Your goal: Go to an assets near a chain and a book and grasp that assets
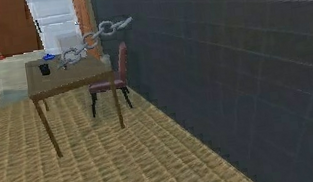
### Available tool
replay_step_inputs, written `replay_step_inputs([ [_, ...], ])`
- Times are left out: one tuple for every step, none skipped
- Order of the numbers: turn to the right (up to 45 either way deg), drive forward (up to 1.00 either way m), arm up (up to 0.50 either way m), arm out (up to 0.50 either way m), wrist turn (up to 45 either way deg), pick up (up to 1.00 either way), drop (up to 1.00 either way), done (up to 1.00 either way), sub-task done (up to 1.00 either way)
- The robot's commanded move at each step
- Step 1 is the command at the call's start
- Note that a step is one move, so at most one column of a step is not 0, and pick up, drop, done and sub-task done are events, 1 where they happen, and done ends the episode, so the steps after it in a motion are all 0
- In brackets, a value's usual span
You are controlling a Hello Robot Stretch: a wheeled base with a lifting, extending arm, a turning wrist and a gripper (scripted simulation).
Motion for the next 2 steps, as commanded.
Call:
replay_step_inputs([
  [27.0, 0.0, 0.0, 0.0, 0.0, 0.0, 0.0, 0.0, 0.0],
  [0.0, 0.05, 0.0, 0.0, 0.0, 0.0, 0.0, 0.0, 0.0],
])
